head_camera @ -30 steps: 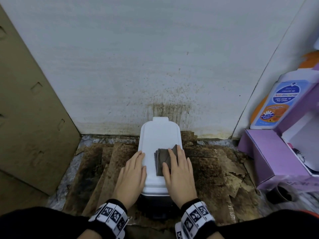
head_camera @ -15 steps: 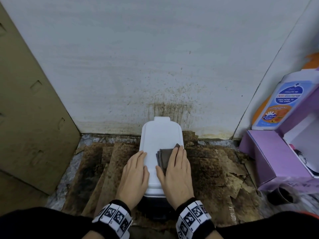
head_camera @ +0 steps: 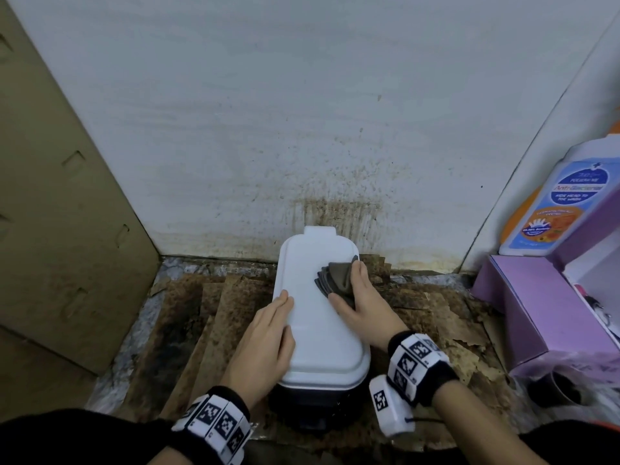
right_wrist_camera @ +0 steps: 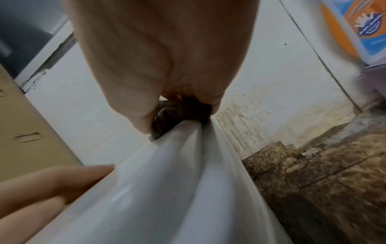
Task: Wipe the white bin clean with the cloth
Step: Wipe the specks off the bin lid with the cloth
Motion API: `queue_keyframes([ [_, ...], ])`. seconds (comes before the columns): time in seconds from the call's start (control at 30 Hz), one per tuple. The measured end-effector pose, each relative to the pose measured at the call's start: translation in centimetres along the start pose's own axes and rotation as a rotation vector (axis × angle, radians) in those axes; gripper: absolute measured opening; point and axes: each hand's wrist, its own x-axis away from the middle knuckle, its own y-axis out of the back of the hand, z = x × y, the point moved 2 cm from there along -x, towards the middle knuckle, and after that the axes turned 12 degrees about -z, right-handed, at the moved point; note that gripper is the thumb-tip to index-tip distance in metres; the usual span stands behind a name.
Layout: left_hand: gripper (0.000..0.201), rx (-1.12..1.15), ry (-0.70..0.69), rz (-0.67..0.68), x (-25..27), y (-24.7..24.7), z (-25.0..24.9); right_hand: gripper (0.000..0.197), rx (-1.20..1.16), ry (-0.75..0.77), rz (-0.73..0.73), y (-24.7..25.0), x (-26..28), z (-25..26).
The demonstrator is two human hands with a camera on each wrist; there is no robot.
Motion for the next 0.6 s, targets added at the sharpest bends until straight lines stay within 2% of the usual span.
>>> queue_keyframes([
  [0.17,0.051,0.004,-0.007,-0.010,0.0,0.0,0.0,0.097,0.068,0.025,0.054,1.4,-5.1,-0.3],
  [0.33,0.051,0.003,-0.006,-0.020,0.0,-0.2,-0.1,0.100,0.123,0.069,0.083,2.8,-7.7,-0.2],
  [0.6,0.050,-0.003,-0.003,-0.037,0.1,-0.5,0.0,0.100,-0.016,0.065,0.011,2.0,-4.0,-0.5],
])
